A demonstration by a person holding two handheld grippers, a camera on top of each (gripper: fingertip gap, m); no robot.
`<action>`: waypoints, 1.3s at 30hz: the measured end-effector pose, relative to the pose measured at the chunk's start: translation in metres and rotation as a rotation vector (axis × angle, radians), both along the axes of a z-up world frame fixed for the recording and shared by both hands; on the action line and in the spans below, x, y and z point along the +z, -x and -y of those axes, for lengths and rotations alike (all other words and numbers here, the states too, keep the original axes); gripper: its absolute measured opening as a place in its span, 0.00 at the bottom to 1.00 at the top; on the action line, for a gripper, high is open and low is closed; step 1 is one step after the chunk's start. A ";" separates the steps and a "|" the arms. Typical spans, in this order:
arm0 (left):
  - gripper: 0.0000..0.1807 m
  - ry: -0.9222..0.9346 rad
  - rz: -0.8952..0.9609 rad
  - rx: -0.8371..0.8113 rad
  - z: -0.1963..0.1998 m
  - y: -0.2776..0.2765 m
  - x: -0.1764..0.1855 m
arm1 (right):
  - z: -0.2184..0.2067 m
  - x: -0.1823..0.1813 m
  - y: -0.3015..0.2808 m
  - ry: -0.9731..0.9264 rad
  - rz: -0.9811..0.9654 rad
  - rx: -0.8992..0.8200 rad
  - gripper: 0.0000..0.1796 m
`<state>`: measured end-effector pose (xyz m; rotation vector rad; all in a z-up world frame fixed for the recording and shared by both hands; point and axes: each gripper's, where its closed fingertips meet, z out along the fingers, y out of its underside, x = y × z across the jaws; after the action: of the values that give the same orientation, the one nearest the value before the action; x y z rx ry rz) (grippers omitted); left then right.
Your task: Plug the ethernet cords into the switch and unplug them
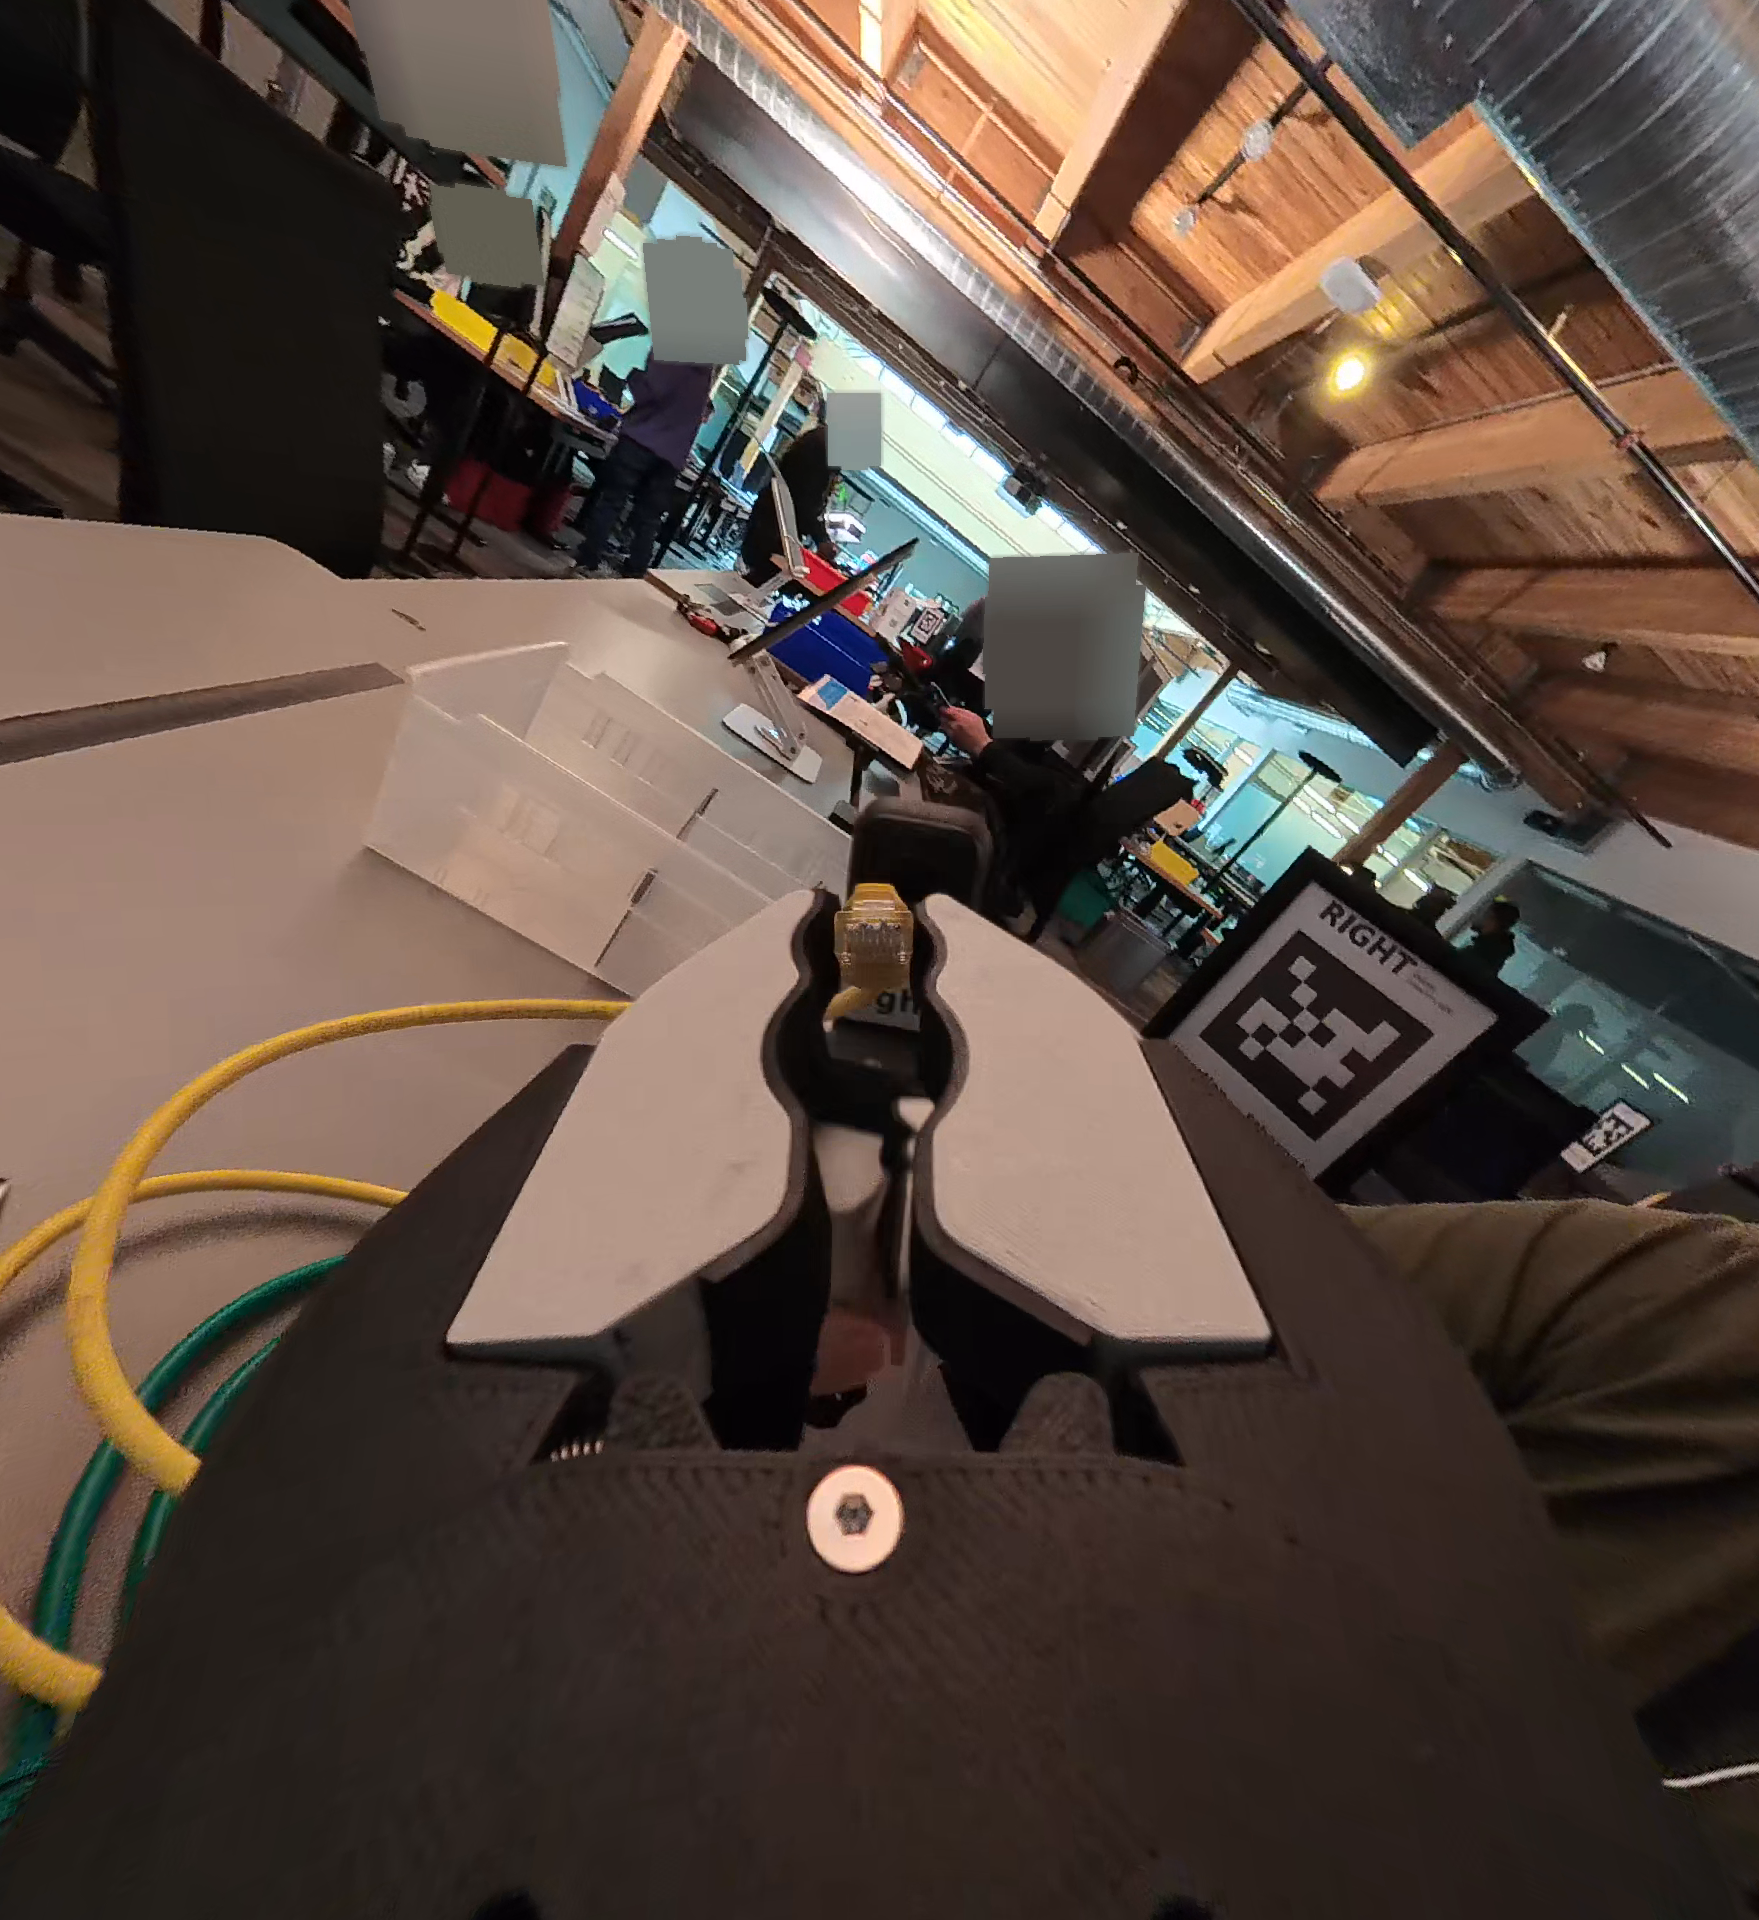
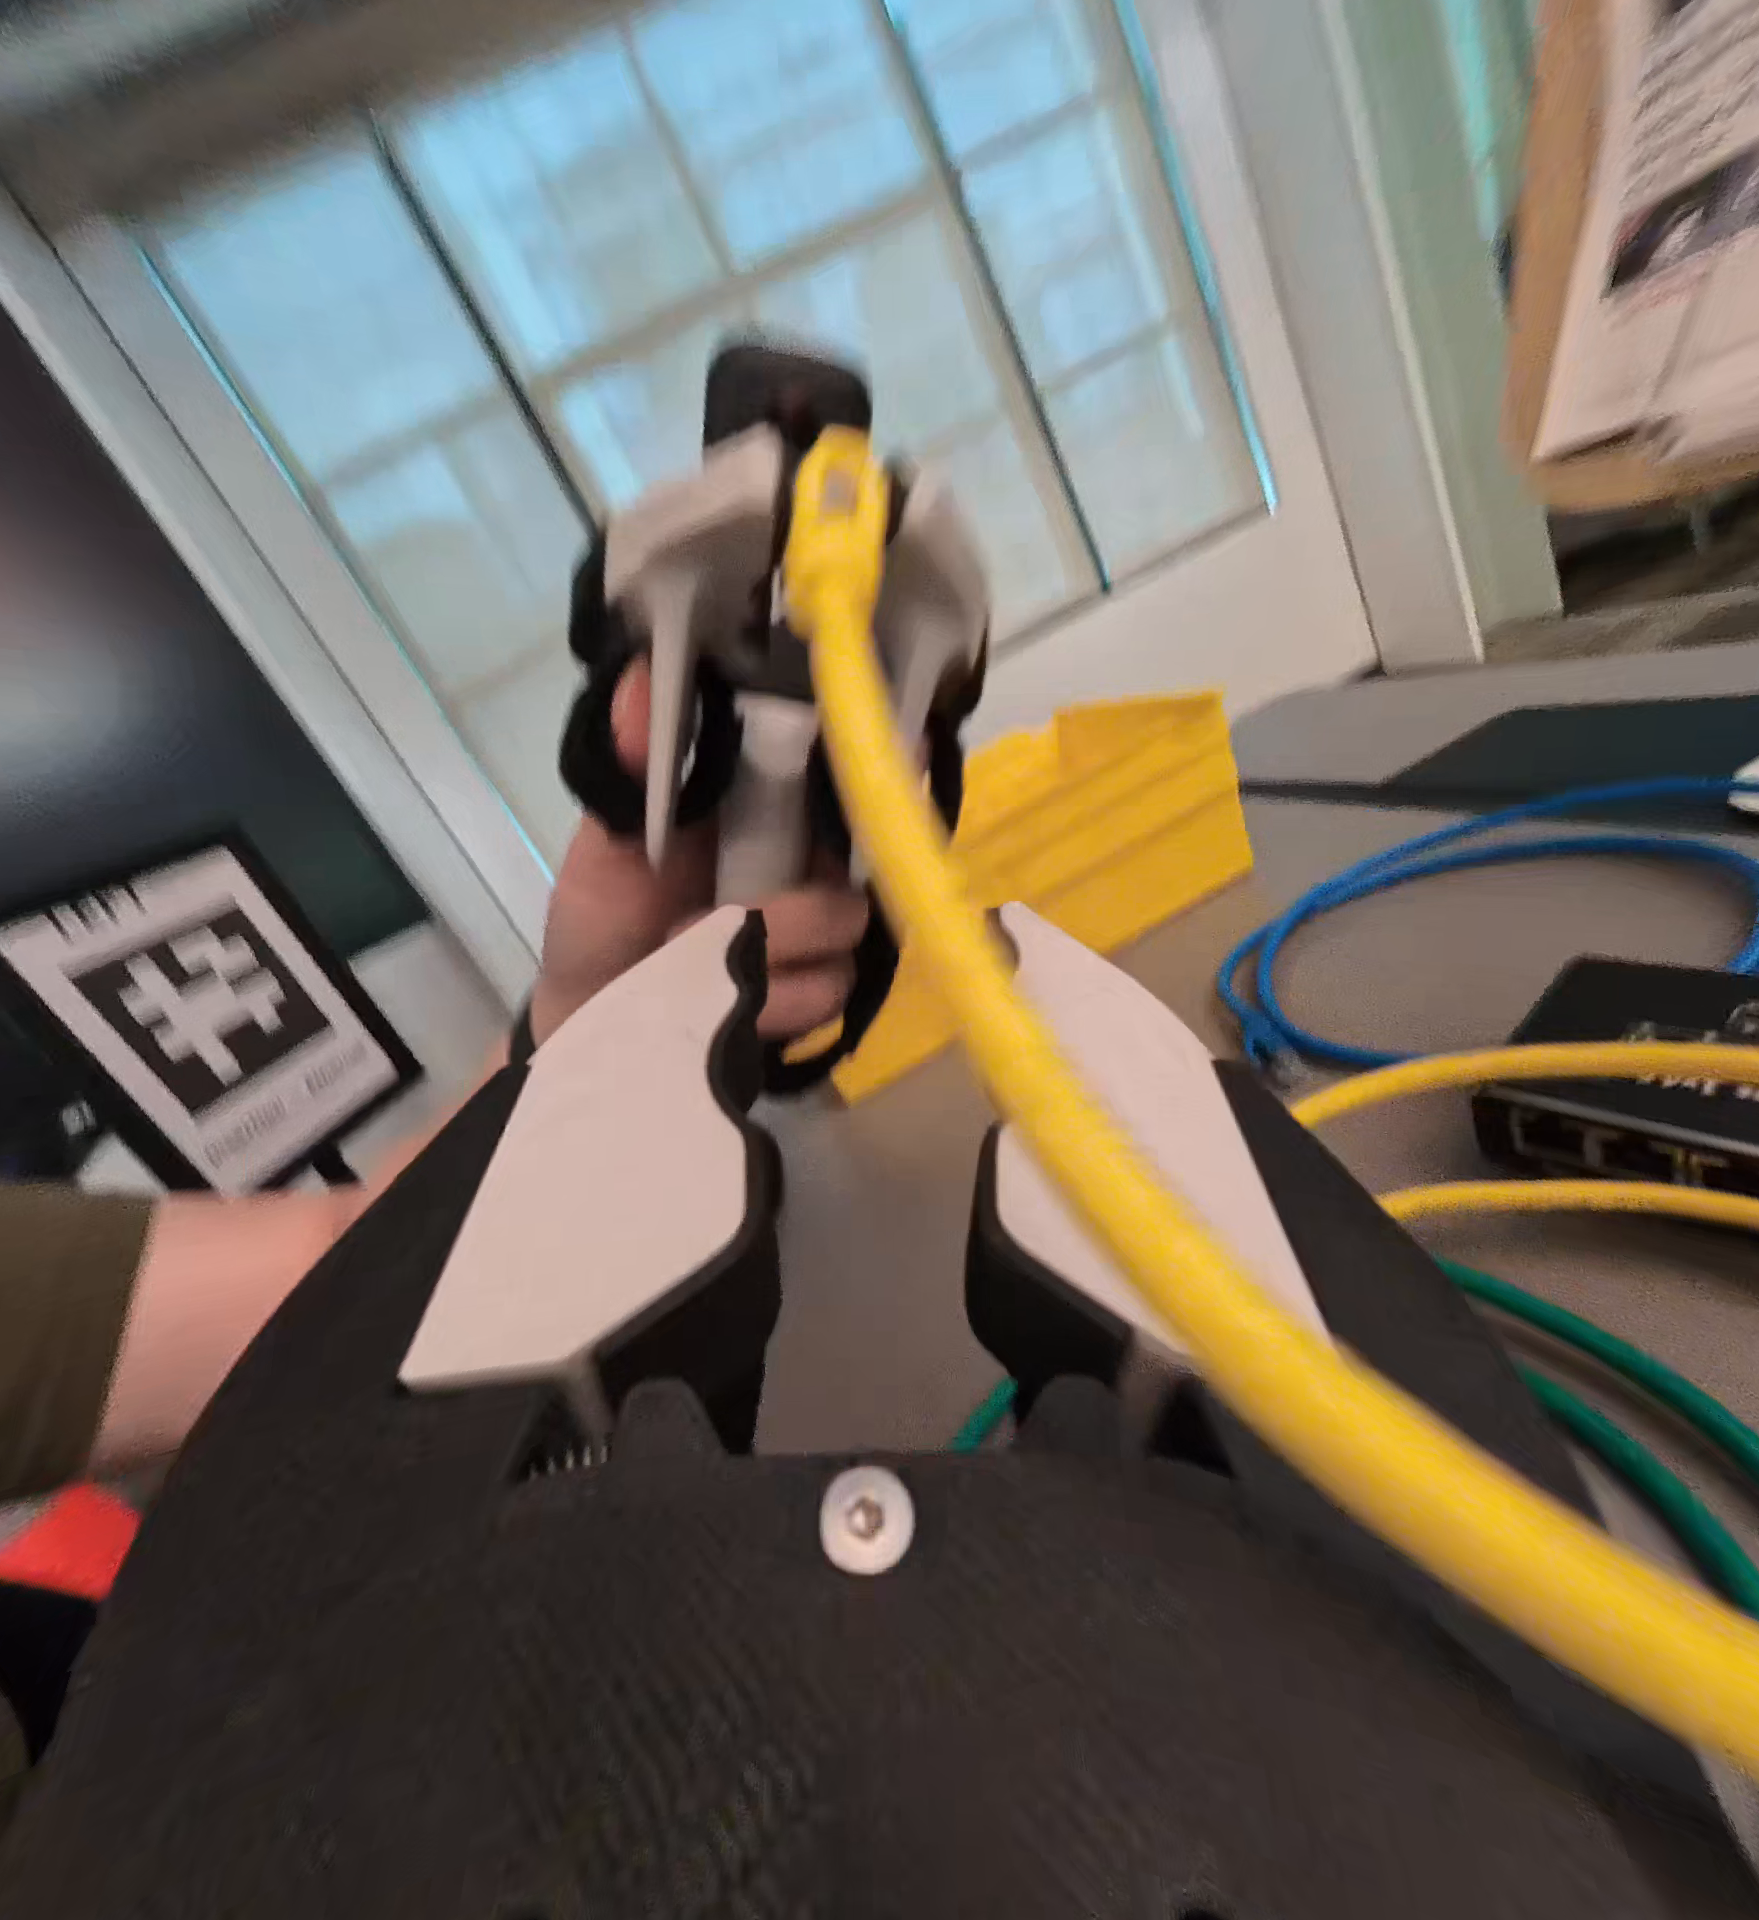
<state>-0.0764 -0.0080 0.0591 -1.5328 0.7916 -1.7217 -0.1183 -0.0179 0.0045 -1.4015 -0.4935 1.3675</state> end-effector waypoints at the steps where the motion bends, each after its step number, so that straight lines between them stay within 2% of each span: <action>1: 0.07 -0.006 -0.002 -0.008 0.003 -0.002 0.000 | -0.002 0.011 -0.010 -0.015 -0.081 -0.019 0.22; 5: 0.07 -0.011 0.011 -0.049 0.010 -0.007 0.000 | 0.002 0.041 -0.039 -0.133 -0.223 -0.046 0.18; 15: 0.07 -0.050 -0.042 -0.079 0.016 -0.010 -0.006 | 0.005 0.043 -0.041 -0.074 -0.236 0.076 0.06; 34: 0.07 -0.124 -0.138 -0.094 0.019 -0.008 -0.013 | 0.006 0.039 -0.040 0.011 -0.261 0.166 0.06; 39: 0.07 -0.100 -0.138 -0.124 0.021 -0.008 -0.014 | 0.008 0.039 -0.040 -0.047 -0.207 0.151 0.07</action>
<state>-0.0689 -0.0293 0.0453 -1.5759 1.0476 -1.6501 -0.0786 -0.0263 0.0437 -1.1876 -0.4987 1.5935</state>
